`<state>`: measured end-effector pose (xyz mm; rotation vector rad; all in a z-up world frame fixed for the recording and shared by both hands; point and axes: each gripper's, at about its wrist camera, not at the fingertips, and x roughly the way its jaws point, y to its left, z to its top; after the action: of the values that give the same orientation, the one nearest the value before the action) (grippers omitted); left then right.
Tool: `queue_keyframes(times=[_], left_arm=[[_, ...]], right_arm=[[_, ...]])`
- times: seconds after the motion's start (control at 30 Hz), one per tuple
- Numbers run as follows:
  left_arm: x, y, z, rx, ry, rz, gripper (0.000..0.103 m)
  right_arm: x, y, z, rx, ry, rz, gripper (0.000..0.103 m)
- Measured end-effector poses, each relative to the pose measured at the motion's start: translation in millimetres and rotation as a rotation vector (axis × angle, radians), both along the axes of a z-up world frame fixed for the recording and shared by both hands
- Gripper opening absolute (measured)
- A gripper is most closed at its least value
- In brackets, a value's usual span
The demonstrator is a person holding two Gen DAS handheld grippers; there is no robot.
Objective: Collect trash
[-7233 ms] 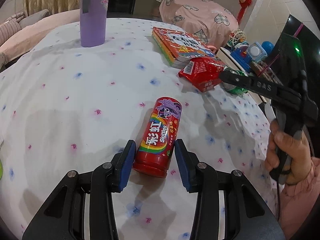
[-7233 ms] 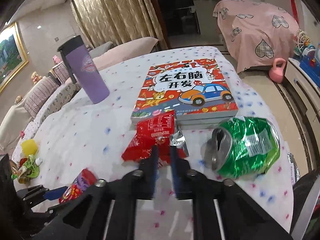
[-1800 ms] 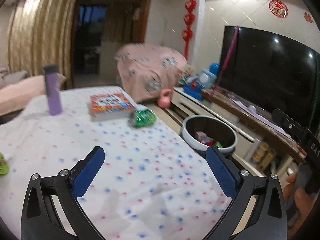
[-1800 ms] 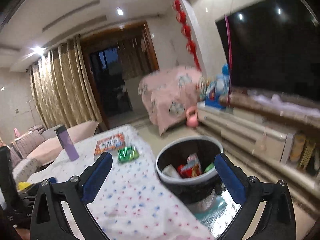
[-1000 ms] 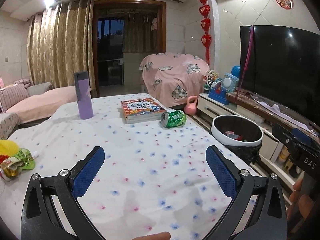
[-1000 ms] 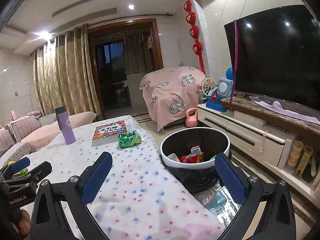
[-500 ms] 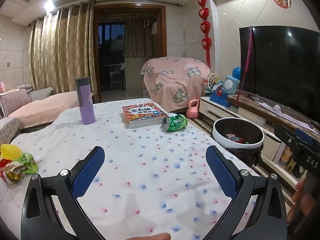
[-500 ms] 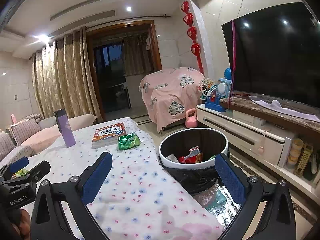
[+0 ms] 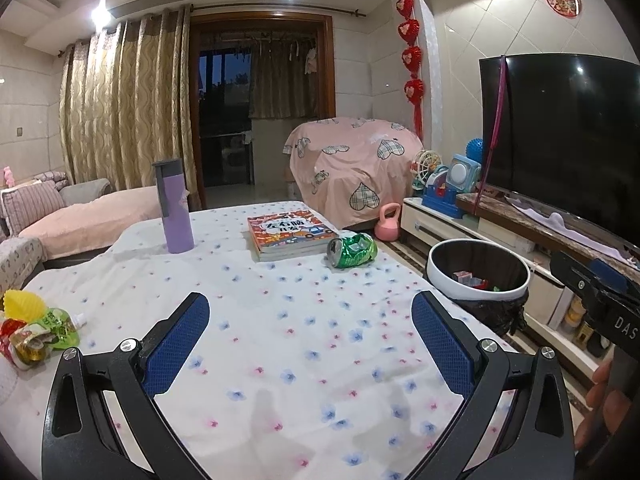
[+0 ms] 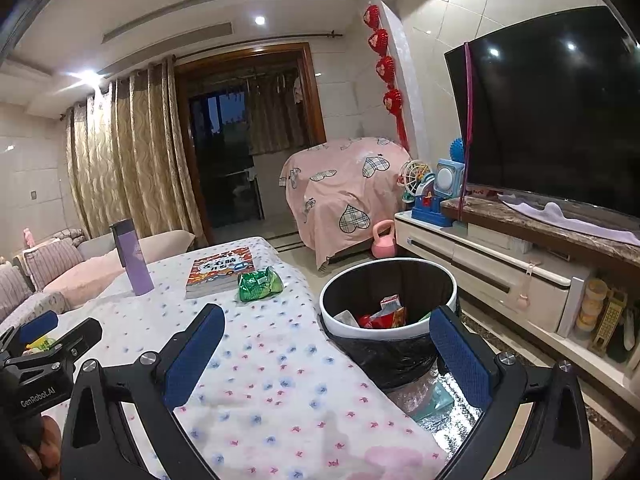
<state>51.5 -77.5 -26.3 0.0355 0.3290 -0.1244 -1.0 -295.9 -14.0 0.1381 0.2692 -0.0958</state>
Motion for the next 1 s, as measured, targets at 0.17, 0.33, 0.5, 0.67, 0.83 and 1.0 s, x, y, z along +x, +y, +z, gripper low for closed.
queue_keyframes(times=[0.17, 0.33, 0.5, 0.67, 0.83, 1.0], left_arm=[[-0.5, -0.3, 0.0, -0.002, -0.001, -0.002, 0.103], [-0.2, -0.5, -0.1, -0.004, 0.002, -0.004, 0.103], [0.0, -0.6, 0.0, -0.007, 0.004, -0.004, 0.103], [0.7, -0.7, -0.5, -0.006, 0.006, -0.006, 0.103], [1.0, -0.8, -1.9, -0.009, 0.008, -0.010, 0.103], [1.2, -1.0, -2.3, -0.009, 0.011, -0.011, 0.103]], right_arm=[[0.0, 0.7, -0.6, -0.003, -0.002, 0.001, 0.103], [0.4, 1.3, -0.6, -0.003, -0.001, 0.002, 0.103], [-0.2, 1.3, -0.8, -0.003, -0.001, 0.004, 0.103], [-0.5, 1.0, -1.2, -0.003, -0.001, 0.004, 0.103], [-0.4, 1.3, -1.1, -0.005, -0.002, 0.006, 0.103], [-0.2, 1.6, -1.3, -0.002, 0.000, 0.004, 0.103]])
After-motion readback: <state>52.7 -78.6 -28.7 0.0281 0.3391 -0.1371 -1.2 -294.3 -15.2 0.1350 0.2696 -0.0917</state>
